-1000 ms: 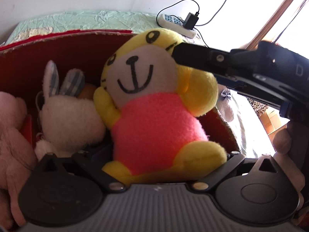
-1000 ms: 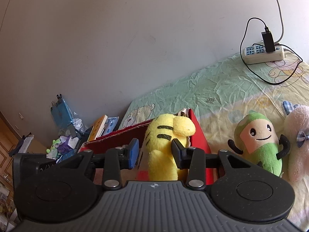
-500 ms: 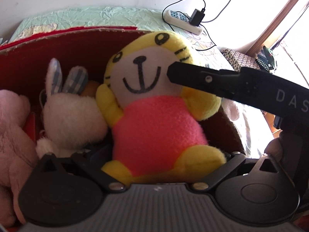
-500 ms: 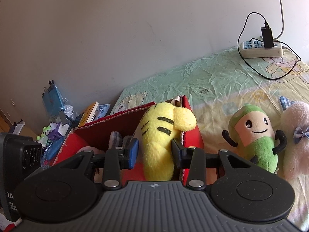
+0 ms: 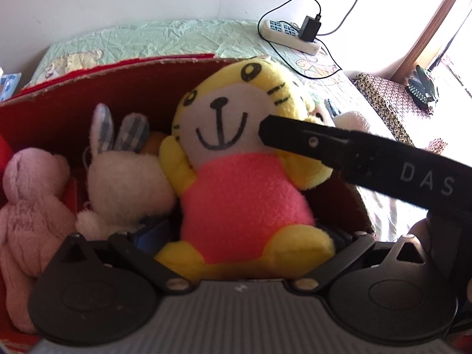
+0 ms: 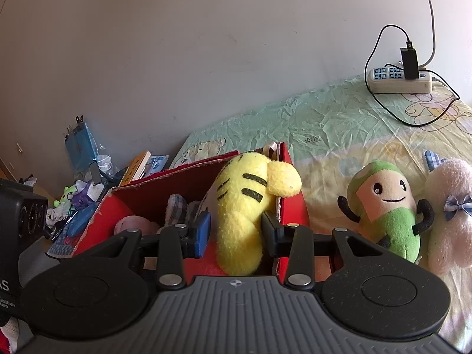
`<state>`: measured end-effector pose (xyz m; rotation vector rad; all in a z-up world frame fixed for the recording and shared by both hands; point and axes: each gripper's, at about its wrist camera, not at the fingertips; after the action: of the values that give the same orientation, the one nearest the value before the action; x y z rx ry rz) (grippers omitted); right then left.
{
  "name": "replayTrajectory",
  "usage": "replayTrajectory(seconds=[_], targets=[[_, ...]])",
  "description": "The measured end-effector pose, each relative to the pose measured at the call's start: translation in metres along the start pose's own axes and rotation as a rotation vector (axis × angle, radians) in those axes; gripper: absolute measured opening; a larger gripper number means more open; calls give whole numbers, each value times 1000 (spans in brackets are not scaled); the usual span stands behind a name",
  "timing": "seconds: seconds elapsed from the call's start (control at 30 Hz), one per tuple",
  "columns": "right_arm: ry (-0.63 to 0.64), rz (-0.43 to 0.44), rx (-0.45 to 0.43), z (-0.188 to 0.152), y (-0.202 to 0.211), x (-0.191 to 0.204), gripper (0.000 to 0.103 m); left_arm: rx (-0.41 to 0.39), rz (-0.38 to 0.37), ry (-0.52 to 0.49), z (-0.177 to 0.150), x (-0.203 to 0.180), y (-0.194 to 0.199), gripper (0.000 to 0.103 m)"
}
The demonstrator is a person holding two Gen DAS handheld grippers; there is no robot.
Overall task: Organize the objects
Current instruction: 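Open the right gripper to release the tiger beside the bunny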
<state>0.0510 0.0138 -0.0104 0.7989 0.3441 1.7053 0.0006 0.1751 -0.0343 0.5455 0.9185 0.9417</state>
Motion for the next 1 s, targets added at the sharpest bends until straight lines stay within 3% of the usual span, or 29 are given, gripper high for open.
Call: replayTrajectory(seconds=[0.1, 0.7, 1.0], targets=[[-46, 16, 16, 0, 2, -5, 41, -10, 13, 5, 0, -2, 2, 102], [35, -13, 2, -13, 15, 5, 42, -61, 82, 18, -10, -13, 19, 102], [6, 0, 9, -15, 23, 2, 43, -93, 101, 19, -14, -18, 32, 102]])
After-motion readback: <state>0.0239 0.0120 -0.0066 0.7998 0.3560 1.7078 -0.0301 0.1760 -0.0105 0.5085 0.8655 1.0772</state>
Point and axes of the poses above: each gripper's, at about its wrist camera, not at the fingertips, and y roughly against the way its jaws point, x to its left, z to its top, and after that the axes turned 13 degrees about -z, right-handed
